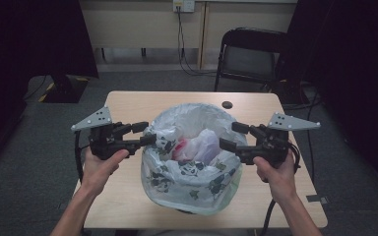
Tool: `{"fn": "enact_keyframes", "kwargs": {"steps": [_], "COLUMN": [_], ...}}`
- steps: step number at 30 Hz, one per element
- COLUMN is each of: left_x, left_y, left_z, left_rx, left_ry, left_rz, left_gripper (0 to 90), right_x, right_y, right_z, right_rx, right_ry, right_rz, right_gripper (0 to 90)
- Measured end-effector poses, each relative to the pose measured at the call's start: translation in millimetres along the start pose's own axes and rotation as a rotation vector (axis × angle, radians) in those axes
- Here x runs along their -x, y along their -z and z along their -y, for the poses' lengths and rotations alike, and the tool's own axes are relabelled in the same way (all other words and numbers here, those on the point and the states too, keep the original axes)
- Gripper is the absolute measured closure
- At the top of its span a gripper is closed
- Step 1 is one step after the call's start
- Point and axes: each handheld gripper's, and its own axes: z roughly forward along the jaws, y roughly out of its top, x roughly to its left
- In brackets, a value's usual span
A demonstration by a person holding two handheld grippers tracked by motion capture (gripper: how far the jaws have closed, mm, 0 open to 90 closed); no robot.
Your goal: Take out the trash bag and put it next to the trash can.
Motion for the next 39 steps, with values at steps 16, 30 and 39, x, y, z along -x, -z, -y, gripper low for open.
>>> {"fn": "enact_keyframes", "kwargs": {"steps": [16, 30, 39], "left_x": [17.6, 52.1, 47.3], "left_y": [5.4, 5.2, 15.8], "left_z": [-23.0, -69.2, -83.2], "left_rx": [0.052, 0.128, 0.167], "left_ry": [-0.081, -0.168, -0.167], "left_rz": [-0.013, 0.048, 0.041], "left_gripper": [87.2, 87.8, 88.1], "right_x": [-19.9, -62.6, -62.0], "right_y": [-22.9, -75.1, -103.9], "right_z": [-22.5, -81.5, -78.3], "right_rx": [-0.016, -0.023, -0.1], "right_ry": [0.057, 0.119, 0.12], "right_rz": [-0.053, -0.249, -0.319], "right_gripper": [20.5, 15.6, 30.2]}}
